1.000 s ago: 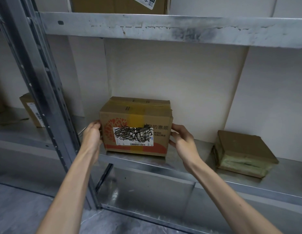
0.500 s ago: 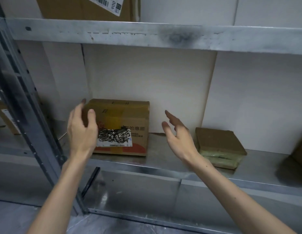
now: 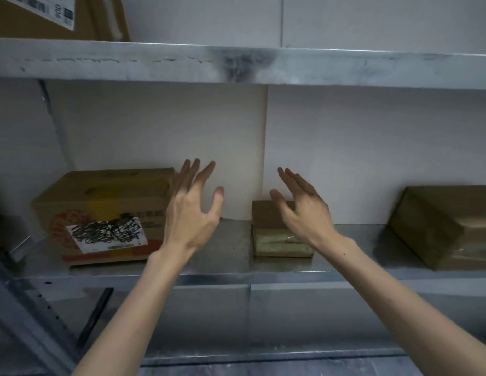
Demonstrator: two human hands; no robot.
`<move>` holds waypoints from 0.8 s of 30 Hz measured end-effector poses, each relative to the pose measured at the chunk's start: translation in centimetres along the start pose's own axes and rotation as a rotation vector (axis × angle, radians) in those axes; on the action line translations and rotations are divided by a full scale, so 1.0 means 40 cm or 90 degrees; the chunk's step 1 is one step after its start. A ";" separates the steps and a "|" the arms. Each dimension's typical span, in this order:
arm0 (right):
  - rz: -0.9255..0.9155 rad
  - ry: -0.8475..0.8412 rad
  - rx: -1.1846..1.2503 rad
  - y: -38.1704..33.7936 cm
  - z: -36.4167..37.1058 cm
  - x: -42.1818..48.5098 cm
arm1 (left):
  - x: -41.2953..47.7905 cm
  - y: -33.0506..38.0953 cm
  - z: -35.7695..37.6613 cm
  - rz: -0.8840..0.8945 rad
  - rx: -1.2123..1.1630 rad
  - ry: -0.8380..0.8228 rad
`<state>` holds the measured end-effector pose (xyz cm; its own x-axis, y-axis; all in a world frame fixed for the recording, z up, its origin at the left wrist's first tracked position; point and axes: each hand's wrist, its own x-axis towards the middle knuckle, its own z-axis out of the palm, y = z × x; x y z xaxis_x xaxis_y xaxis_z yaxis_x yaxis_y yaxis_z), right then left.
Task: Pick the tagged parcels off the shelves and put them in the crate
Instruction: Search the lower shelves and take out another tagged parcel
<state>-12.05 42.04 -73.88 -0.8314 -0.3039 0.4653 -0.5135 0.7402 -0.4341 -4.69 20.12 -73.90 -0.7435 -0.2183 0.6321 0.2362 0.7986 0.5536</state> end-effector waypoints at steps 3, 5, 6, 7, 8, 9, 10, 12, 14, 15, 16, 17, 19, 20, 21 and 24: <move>0.050 0.011 0.002 0.067 -0.023 -0.020 | -0.004 0.036 0.065 -0.017 -0.059 -0.020; 0.083 0.007 0.000 0.109 -0.031 -0.034 | -0.012 0.054 0.107 -0.035 -0.078 -0.031; 0.106 0.001 0.012 0.128 -0.032 -0.039 | -0.017 0.059 0.126 -0.054 -0.092 -0.040; 0.137 -0.003 0.040 0.144 -0.035 -0.043 | -0.022 0.061 0.146 -0.081 -0.117 -0.050; 0.173 -0.005 0.084 0.158 -0.038 -0.047 | -0.027 0.064 0.165 -0.120 -0.156 -0.058; 0.212 -0.006 0.136 0.172 -0.039 -0.049 | -0.032 0.067 0.180 -0.169 -0.206 -0.063; 0.248 -0.008 0.185 0.183 -0.040 -0.050 | -0.037 0.068 0.194 -0.225 -0.258 -0.066; 0.309 -0.029 0.259 0.202 -0.034 -0.054 | -0.044 0.067 0.219 -0.329 -0.336 -0.071; 0.372 -0.057 0.329 0.220 -0.016 -0.059 | -0.054 0.067 0.241 -0.408 -0.366 -0.098; 0.409 -0.069 0.370 0.227 -0.005 -0.062 | -0.061 0.069 0.250 -0.450 -0.387 -0.114; 0.450 -0.082 0.420 0.230 0.003 -0.064 | -0.066 0.073 0.258 -0.499 -0.418 -0.126; 0.493 -0.094 0.481 0.234 0.009 -0.068 | -0.070 0.077 0.264 -0.542 -0.459 -0.134; 0.541 -0.107 0.575 0.232 0.014 -0.082 | -0.078 0.085 0.271 -0.585 -0.519 -0.151; 0.548 -0.114 0.594 0.232 0.015 -0.089 | -0.079 0.087 0.275 -0.590 -0.532 -0.162; 0.548 -0.125 0.603 0.236 0.017 -0.095 | -0.081 0.092 0.278 -0.596 -0.543 -0.169; 0.531 -0.147 0.584 0.233 0.020 -0.104 | -0.086 0.102 0.281 -0.600 -0.548 -0.176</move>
<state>-13.56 49.74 -80.47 -0.9429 -0.1120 -0.3136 0.3037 0.0973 -0.9478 -8.18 30.41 -79.92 -0.9209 -0.2894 -0.2613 -0.1973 -0.2323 0.9524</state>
